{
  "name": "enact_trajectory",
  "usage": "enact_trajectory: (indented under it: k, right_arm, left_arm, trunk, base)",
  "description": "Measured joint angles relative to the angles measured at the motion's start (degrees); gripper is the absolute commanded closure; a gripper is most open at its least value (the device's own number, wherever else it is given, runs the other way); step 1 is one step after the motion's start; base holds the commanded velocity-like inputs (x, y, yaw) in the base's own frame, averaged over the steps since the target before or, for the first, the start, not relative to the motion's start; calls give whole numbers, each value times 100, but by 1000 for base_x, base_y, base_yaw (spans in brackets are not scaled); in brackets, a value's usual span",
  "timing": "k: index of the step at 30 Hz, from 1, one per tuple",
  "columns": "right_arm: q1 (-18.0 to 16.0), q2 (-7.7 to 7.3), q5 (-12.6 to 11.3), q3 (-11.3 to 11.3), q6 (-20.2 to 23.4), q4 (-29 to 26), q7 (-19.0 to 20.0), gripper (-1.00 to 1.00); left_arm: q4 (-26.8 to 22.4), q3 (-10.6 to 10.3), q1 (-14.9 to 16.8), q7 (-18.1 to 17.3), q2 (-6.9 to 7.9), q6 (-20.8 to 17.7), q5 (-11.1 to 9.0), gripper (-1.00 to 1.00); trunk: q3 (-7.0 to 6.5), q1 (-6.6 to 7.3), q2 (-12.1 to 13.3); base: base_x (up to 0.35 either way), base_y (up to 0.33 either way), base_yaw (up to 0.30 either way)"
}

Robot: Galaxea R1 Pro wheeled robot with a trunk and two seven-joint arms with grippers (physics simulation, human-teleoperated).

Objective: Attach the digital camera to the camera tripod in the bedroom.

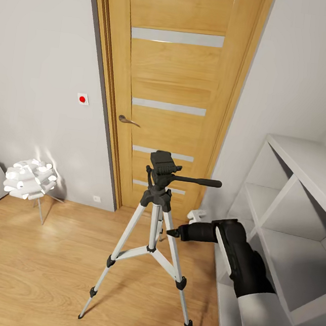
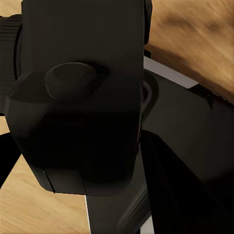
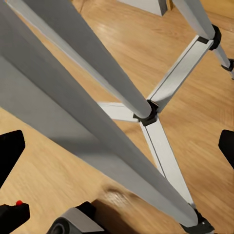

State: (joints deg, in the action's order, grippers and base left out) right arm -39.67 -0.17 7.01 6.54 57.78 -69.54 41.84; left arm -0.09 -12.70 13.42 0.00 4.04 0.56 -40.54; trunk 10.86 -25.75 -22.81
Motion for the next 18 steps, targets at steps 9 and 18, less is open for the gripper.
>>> enact_trajectory:
  k: [9, 18]
  right_arm:
    - [0, 32, 0, 16, -316, 49, -49, -100]
    - [0, 113, 47, 20, -1031, 615, -82, -100]
  left_arm:
    - [0, 0, 0, 0, 0, 0, 0, 100]
    - [0, 0, 0, 0, -2, 0, 0, 100]
  trunk:
    - [0, 0, 0]
    - [0, 0, 0]
  base:
    - [0, 0, 0]
    - [0, 0, 0]
